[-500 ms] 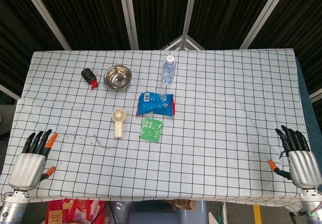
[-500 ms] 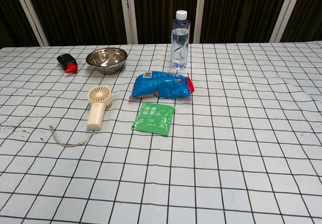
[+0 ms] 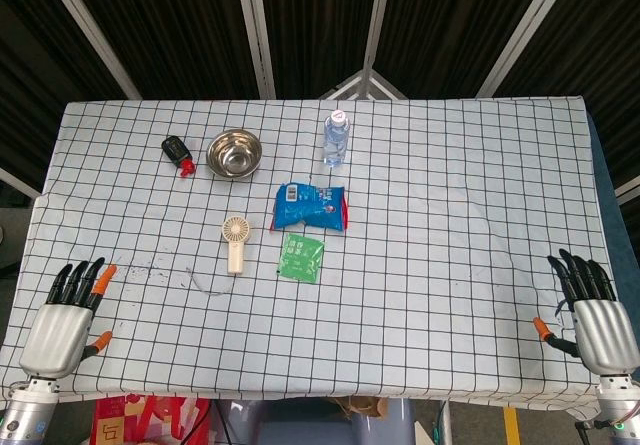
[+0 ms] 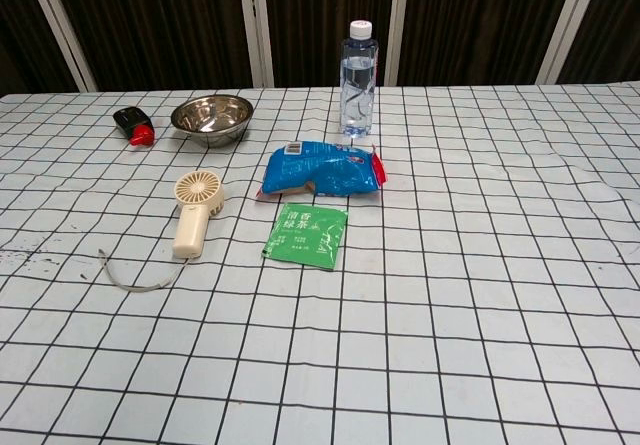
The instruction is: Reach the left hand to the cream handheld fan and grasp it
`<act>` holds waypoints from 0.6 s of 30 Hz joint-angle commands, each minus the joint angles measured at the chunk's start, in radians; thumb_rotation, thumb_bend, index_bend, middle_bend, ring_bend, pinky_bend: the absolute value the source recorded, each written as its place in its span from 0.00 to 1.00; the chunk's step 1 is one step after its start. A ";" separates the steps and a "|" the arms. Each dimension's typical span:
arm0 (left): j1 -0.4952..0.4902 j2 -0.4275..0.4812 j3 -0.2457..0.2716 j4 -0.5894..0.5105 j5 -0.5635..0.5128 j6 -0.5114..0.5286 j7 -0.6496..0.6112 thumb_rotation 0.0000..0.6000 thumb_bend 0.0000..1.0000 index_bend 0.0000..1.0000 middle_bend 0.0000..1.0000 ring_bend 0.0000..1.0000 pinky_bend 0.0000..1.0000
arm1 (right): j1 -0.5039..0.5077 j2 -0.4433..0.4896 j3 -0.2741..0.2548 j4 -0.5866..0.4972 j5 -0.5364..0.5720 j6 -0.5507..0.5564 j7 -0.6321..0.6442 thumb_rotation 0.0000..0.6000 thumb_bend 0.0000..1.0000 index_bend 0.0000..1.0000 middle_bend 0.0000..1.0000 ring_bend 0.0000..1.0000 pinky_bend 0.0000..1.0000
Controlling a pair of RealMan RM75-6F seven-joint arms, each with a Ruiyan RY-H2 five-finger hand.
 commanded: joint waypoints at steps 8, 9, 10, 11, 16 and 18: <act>-0.101 -0.048 -0.071 -0.049 -0.047 -0.124 0.144 1.00 0.45 0.00 0.70 0.65 0.66 | 0.002 0.002 0.000 0.000 0.000 -0.004 0.007 1.00 0.28 0.09 0.00 0.00 0.00; -0.117 -0.059 -0.084 -0.056 -0.068 -0.149 0.164 1.00 0.49 0.00 0.75 0.69 0.68 | 0.002 0.003 0.000 0.000 0.000 -0.005 0.009 1.00 0.28 0.09 0.00 0.00 0.00; -0.133 -0.071 -0.097 -0.062 -0.093 -0.176 0.186 1.00 0.52 0.00 0.77 0.71 0.69 | 0.003 0.003 0.000 0.000 0.000 -0.005 0.010 1.00 0.28 0.09 0.00 0.00 0.00; -0.157 -0.089 -0.115 -0.074 -0.135 -0.215 0.214 1.00 0.56 0.00 0.80 0.74 0.71 | 0.003 0.003 0.000 0.001 0.000 -0.006 0.010 1.00 0.28 0.09 0.00 0.00 0.00; -0.238 -0.169 -0.179 -0.105 -0.317 -0.335 0.312 1.00 0.68 0.00 0.88 0.82 0.78 | 0.003 0.005 -0.001 0.001 -0.001 -0.007 0.014 1.00 0.28 0.10 0.00 0.00 0.00; -0.263 -0.197 -0.196 -0.102 -0.377 -0.358 0.355 1.00 0.69 0.00 0.89 0.82 0.79 | 0.004 0.005 -0.001 0.001 -0.001 -0.008 0.016 1.00 0.28 0.10 0.00 0.00 0.00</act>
